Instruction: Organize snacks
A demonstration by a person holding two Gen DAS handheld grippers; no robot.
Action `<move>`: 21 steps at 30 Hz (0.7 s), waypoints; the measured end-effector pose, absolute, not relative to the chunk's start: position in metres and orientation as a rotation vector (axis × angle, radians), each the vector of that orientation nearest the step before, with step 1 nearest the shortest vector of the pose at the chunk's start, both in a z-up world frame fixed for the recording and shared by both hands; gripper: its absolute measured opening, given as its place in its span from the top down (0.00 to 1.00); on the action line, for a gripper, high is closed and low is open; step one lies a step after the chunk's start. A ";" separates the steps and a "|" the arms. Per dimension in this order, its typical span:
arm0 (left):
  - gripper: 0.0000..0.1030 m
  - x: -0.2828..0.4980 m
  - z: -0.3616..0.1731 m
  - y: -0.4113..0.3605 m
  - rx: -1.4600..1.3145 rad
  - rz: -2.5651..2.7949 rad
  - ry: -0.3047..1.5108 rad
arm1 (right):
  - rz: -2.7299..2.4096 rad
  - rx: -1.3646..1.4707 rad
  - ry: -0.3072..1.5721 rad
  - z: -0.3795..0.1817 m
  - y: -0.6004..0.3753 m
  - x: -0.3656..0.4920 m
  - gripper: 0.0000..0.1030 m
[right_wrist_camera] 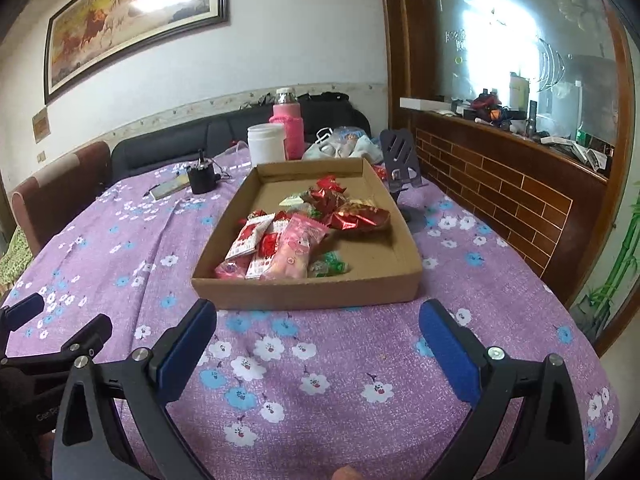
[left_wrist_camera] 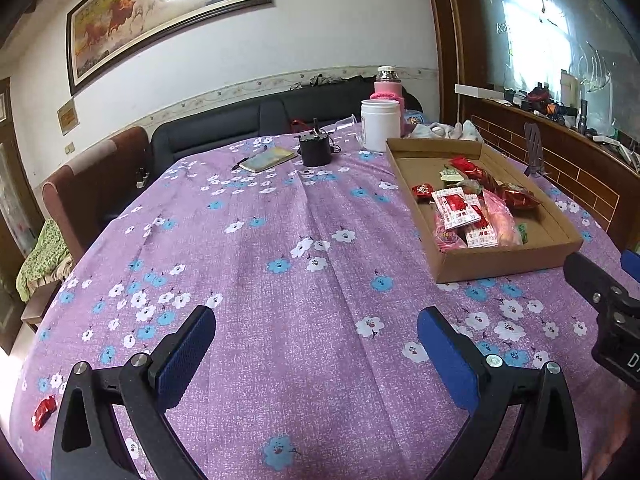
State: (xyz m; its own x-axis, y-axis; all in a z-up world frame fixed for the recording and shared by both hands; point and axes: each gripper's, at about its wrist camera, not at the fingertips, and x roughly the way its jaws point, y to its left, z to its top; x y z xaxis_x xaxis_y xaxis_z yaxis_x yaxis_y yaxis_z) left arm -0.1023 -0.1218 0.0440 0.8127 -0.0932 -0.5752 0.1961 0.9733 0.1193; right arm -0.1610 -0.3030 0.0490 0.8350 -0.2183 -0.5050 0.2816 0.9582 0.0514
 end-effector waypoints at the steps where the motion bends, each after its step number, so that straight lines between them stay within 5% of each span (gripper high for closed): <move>1: 0.01 -0.103 0.044 -0.122 0.179 -0.155 0.599 | -0.266 0.123 0.526 0.048 -0.303 -0.160 0.02; 21: 0.01 -0.102 0.044 -0.122 0.185 -0.161 0.604 | -0.267 0.096 0.532 0.049 -0.298 -0.159 0.02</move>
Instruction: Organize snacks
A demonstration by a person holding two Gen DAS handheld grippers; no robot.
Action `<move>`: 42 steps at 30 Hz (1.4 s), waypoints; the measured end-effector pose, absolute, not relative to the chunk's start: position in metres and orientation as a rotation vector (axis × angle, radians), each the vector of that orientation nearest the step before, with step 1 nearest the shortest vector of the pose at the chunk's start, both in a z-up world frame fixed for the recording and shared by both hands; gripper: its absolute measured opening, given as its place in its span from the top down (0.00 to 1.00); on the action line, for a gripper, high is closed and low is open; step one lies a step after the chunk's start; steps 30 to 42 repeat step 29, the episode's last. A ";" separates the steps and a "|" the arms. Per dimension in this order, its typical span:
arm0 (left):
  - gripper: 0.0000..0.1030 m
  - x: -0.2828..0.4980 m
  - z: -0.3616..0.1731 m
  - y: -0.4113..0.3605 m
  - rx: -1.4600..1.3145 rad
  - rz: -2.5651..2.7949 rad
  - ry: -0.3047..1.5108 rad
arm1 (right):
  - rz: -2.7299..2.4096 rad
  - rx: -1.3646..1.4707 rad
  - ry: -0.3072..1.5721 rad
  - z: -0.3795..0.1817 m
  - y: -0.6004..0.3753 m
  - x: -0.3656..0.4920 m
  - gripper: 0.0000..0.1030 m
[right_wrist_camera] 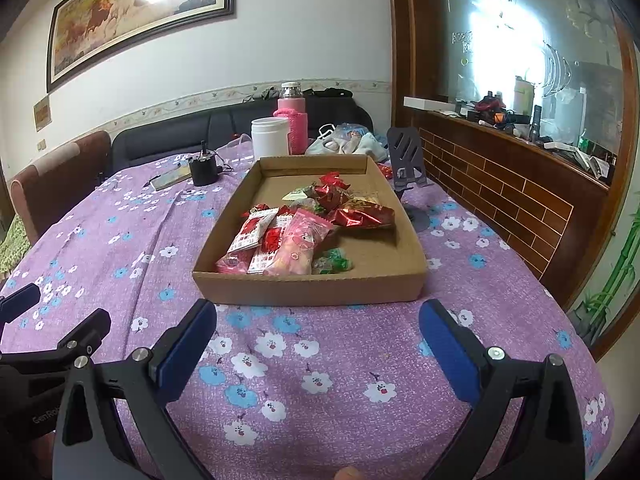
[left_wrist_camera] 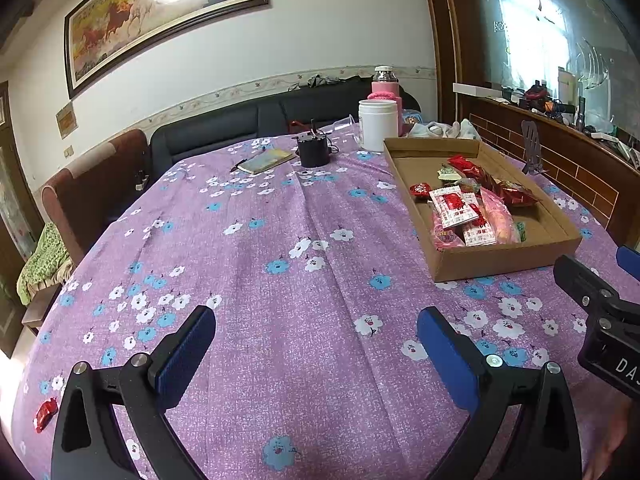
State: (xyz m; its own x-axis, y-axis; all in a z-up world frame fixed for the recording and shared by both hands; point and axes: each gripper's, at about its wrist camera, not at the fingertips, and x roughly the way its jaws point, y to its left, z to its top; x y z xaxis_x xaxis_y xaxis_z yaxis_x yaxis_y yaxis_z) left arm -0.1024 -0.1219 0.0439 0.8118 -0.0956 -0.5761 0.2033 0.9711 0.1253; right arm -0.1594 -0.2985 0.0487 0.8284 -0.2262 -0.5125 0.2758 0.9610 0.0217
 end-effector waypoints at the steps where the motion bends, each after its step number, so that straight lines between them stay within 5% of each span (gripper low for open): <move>1: 0.01 -0.102 0.044 -0.122 0.184 -0.161 0.604 | -0.267 0.096 0.531 0.049 -0.298 -0.160 0.02; 42: 0.01 -0.098 0.042 -0.114 0.160 -0.162 0.631 | -0.265 0.089 0.526 0.049 -0.297 -0.161 0.02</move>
